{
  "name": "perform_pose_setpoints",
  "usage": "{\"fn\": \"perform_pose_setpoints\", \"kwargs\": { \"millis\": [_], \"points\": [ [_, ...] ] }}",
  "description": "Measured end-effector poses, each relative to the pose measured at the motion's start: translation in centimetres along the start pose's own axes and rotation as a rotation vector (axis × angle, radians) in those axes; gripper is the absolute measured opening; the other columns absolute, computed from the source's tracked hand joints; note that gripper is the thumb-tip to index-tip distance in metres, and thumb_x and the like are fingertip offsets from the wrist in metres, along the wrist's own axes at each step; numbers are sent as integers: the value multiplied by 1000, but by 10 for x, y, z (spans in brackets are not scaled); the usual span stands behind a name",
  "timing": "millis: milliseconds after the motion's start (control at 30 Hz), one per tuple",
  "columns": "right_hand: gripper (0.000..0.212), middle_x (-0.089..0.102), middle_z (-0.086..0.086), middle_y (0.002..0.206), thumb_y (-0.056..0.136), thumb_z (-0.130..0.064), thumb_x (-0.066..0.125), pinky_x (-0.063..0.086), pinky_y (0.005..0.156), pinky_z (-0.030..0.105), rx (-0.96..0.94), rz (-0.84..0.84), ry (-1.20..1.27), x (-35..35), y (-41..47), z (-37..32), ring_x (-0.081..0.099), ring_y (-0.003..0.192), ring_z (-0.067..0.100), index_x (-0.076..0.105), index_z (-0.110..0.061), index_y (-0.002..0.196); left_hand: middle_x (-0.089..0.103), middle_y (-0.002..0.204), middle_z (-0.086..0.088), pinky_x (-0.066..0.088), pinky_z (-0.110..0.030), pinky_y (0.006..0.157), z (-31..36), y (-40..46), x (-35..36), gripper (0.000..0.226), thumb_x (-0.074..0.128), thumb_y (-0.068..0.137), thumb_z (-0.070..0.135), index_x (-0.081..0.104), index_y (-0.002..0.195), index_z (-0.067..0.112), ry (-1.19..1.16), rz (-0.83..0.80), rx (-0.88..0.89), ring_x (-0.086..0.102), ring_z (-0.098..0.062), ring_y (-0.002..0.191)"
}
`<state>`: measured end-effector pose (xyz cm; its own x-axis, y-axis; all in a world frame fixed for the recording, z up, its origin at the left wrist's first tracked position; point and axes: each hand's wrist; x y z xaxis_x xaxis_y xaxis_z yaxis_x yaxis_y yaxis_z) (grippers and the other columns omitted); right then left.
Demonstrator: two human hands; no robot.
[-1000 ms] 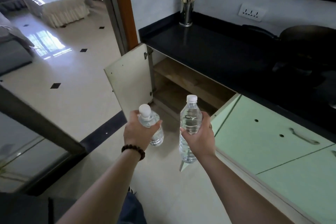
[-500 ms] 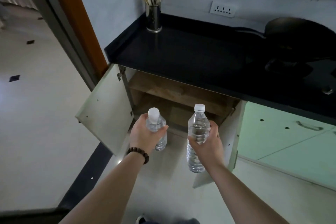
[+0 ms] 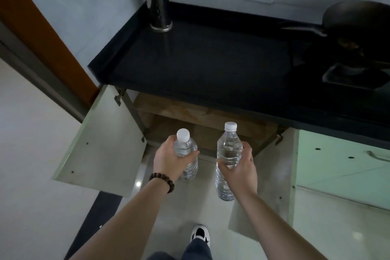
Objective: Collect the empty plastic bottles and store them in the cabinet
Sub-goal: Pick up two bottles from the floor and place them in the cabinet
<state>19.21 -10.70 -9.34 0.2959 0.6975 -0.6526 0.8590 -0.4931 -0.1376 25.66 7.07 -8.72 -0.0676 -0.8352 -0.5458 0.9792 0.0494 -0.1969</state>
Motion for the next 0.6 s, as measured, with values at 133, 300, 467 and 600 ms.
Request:
{"fn": "perform_pose_setpoints", "kwargs": {
  "millis": [133, 300, 467, 600],
  "points": [
    [78, 54, 3, 130, 75, -34, 77, 43, 69, 30, 35, -14, -22, 25, 29, 11, 62, 103, 28, 32, -18, 137, 63, 97, 11, 51, -30, 79, -13, 35, 13, 51, 81, 67, 45, 56, 108, 27, -19, -39, -9, 59, -9, 91],
    [79, 53, 0, 131, 76, -35, 75, 42, 68, 29, 87, 3, -15, 73, 63, 31, 62, 101, 25, 29, -20, 139, 63, 98, 12, 52, -31, 81, -53, 84, 42, 45, 79, 70, 46, 54, 104, 30, -58, -96, -12, 60, -6, 92],
    [74, 61, -2, 117, 73, -30, 80, 41, 69, 24, 59, 92, 63, 145, 113, 70, 64, 96, 21, 38, -20, 133, 63, 101, 10, 48, -26, 81, -108, 153, 90, 44, 79, 72, 41, 51, 105, 32, -110, -150, 60, 60, -5, 94],
    [70, 64, -3, 115, 72, -32, 81, 46, 75, 25, 43, 162, 127, 198, 162, 113, 63, 92, 14, 42, -23, 129, 61, 102, 10, 43, -24, 79, -144, 209, 135, 42, 77, 77, 35, 49, 108, 28, -152, -156, 125, 59, -7, 94]
  ]
}}
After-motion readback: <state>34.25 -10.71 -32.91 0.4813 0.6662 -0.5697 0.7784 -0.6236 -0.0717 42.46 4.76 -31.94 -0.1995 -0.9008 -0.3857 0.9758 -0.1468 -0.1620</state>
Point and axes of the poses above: each hand's wrist, its own y-axis towards the middle knuckle, its own x-axis out of the palm, z = x × y
